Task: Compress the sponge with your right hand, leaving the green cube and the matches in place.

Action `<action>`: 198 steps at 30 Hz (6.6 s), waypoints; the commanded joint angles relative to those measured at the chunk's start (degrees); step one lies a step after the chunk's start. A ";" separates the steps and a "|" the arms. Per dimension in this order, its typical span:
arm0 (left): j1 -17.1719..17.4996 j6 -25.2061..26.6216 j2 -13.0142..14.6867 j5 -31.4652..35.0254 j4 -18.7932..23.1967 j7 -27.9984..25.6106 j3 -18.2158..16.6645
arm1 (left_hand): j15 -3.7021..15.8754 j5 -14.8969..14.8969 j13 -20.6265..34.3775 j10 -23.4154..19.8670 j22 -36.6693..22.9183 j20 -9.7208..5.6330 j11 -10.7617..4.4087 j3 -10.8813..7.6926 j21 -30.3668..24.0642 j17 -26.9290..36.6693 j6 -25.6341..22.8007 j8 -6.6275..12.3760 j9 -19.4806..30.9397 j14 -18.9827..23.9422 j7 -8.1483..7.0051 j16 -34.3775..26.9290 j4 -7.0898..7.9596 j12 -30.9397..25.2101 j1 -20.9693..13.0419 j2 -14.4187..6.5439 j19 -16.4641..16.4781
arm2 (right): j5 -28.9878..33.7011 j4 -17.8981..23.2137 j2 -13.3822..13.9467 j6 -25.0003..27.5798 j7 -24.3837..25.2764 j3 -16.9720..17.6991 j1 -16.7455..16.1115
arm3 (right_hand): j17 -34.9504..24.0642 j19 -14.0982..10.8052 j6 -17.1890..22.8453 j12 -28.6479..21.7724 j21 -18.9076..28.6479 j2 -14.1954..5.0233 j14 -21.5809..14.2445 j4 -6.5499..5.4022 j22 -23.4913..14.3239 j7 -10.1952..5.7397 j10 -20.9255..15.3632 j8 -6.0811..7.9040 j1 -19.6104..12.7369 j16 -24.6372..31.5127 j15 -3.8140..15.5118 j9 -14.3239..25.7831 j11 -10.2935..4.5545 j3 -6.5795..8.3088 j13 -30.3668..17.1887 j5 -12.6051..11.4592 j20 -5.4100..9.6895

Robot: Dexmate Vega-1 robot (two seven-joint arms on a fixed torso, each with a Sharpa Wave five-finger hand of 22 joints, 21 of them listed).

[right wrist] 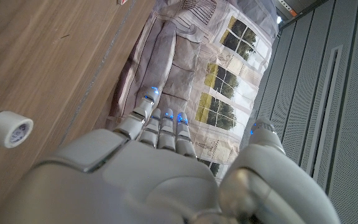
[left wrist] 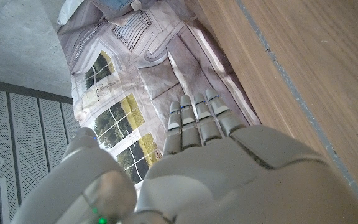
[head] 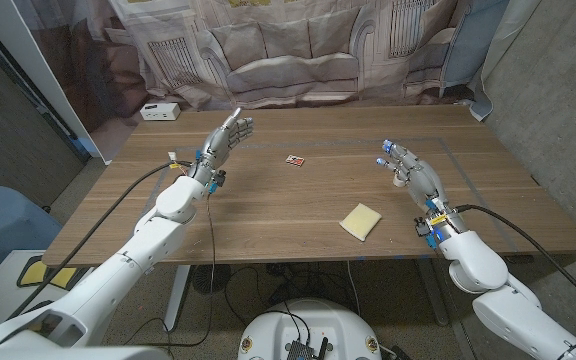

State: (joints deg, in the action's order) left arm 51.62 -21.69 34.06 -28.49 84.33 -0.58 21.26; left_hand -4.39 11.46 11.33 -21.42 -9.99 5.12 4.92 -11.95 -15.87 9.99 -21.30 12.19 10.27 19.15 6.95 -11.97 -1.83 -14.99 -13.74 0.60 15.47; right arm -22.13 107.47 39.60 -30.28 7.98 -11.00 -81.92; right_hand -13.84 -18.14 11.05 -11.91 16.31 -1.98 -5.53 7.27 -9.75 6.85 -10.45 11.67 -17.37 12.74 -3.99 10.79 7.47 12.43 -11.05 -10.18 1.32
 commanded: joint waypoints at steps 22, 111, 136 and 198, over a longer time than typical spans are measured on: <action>-4.48 0.72 -1.56 0.72 -3.68 2.60 2.41 | 0.14 -0.26 0.19 -0.79 -0.18 0.06 -0.35 -0.33 0.55 0.32 -0.90 -0.27 0.20 0.89 0.07 0.14 -0.50 0.30 -0.70 -0.34 0.99 | 5.87 4.61 -3.40 -1.41 4.13 3.31 -9.80 | -0.04 -0.90 1.03 -0.44 -0.52 -0.11 -0.96 0.30 -0.09 -0.18 -1.12 0.32 -0.59 0.38 0.02 0.34 -0.06 -0.09 -0.27 -0.07 -0.02; -7.93 -2.96 -3.30 2.45 -8.60 4.94 3.96 | 0.58 -0.37 0.24 -2.77 -0.21 -0.03 -1.23 -0.51 2.19 0.31 -3.07 -0.61 0.24 2.46 -0.16 0.66 -1.23 0.92 -1.24 -1.16 2.31 | 55.55 23.94 -5.49 40.45 28.20 -2.90 -18.48 | 1.02 -3.03 3.01 -0.03 -2.32 -1.95 -2.38 1.94 -0.10 -2.30 -2.58 0.32 -5.48 0.09 1.35 0.31 -1.41 1.85 -0.19 -0.41 -0.05; -7.98 -2.24 -3.34 2.81 -8.11 4.25 4.14 | 0.52 -0.41 0.26 -2.93 -0.23 0.14 -1.15 -0.48 2.64 0.32 -3.15 -0.76 0.25 2.43 -0.29 0.82 -1.37 1.17 -1.24 -1.28 2.37 | 58.39 28.68 0.96 53.94 22.11 -6.07 -15.28 | 1.40 -4.34 3.61 -0.21 -2.70 -2.09 -3.91 2.57 -0.14 -3.62 -3.85 0.31 -8.55 0.31 1.83 0.24 -1.90 2.88 -0.19 -0.67 -0.12; -8.38 -3.75 -3.73 1.73 -10.01 5.99 4.08 | 0.57 -0.46 0.30 -3.47 -0.26 0.23 -1.15 -0.57 3.40 0.33 -3.50 -0.92 0.27 2.59 -0.36 0.95 -1.65 1.55 -1.32 -1.80 2.52 | 80.98 34.64 5.28 81.63 -2.01 -25.34 0.73 | 0.05 -20.33 8.19 -2.09 0.13 3.22 -20.09 1.91 -0.47 -0.86 -16.88 1.26 -18.48 6.30 4.35 0.66 -4.20 3.07 -0.18 -0.61 -0.30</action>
State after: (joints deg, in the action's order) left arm 42.64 -25.94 29.66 -26.72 73.16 5.58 25.63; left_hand -3.78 11.00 11.32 -24.27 -9.98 5.13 3.68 -12.34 -12.65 9.99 -24.26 11.47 10.26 21.18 6.65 -11.23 -3.32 -13.68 -14.95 -0.61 17.50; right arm 55.26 142.29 45.28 49.26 11.79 -34.90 -83.01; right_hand -13.49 -37.39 18.32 -13.59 15.93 1.34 -24.51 9.42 -10.01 5.74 -26.45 12.38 -35.02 18.45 0.22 11.34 3.38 15.31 -11.18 -10.38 0.90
